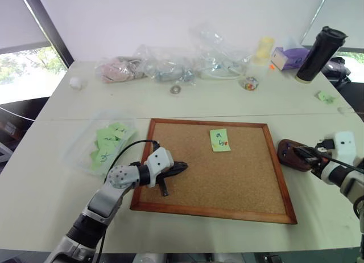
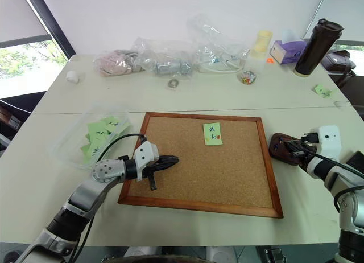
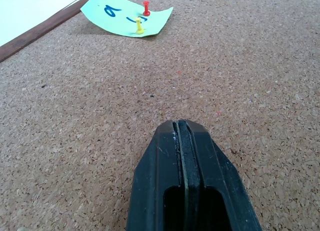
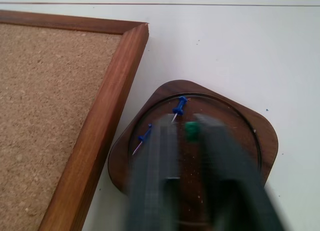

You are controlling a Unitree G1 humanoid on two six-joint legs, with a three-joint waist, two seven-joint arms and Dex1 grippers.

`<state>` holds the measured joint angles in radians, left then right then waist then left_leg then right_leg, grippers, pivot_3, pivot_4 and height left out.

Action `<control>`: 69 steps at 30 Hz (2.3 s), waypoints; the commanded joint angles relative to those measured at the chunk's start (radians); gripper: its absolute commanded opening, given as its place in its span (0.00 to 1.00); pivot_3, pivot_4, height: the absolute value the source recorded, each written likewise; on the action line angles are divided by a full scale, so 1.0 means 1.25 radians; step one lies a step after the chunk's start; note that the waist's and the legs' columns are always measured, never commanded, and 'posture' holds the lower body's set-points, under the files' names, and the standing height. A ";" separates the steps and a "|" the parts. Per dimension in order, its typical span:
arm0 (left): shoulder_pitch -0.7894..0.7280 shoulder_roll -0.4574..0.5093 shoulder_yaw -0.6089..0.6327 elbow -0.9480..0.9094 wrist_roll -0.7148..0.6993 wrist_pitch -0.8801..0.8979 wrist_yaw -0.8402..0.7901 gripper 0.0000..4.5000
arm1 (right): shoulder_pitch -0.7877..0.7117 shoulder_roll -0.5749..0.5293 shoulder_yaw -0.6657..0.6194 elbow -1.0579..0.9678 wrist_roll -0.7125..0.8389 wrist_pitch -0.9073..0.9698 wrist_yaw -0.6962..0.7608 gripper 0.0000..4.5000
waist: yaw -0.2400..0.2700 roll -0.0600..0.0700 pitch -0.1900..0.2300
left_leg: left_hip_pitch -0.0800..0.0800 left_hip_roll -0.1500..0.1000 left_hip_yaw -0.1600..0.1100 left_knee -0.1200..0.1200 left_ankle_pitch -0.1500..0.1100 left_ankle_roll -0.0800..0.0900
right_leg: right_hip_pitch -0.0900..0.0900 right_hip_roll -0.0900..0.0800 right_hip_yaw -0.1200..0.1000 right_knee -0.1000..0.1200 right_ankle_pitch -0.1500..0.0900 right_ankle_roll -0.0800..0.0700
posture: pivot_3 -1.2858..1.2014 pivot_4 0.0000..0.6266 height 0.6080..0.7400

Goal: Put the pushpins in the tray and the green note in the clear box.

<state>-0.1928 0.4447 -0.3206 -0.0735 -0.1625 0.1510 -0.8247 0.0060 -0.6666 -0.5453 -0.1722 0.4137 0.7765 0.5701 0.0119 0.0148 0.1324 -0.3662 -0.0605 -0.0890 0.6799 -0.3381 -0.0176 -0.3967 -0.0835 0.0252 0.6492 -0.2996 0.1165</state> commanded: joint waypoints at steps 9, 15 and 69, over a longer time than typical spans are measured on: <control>0.028 0.019 -0.019 0.042 0.036 0.035 -0.004 0.00 | 0.036 0.012 0.026 0.035 -0.002 -0.078 0.002 0.99 | -0.001 0.000 0.000 | 0.005 0.000 0.000 -0.002 -0.001 0.001 | 0.003 0.000 0.000 -0.001 0.000 0.000 | 0.52 0.24 1.00; 0.027 0.018 -0.020 0.051 0.038 0.027 -0.005 0.00 | 0.029 0.009 -0.007 0.006 0.039 -0.071 0.008 0.99 | -0.001 0.000 0.000 | 0.007 0.000 0.000 -0.003 -0.003 0.005 | 0.006 0.000 0.000 -0.002 0.000 0.000 | 0.52 0.24 1.00; 0.042 0.027 -0.013 -0.009 0.035 0.071 0.024 0.00 | -0.221 0.079 0.441 0.029 -0.090 -0.168 0.032 0.00 | -0.002 -0.002 0.001 | 0.008 0.000 0.000 -0.010 0.001 -0.003 | 0.003 -0.001 0.000 -0.004 0.000 0.000 | 0.52 0.24 1.00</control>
<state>-0.1705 0.4560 -0.3187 -0.1220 -0.1607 0.1905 -0.7972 -0.2667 -0.5729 0.0465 -0.1105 0.2905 0.5585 0.6229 0.0091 0.0125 0.1336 -0.3559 -0.0601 -0.0894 0.6673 -0.3364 -0.0209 -0.3929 -0.0841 0.0256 0.6448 -0.2998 0.1163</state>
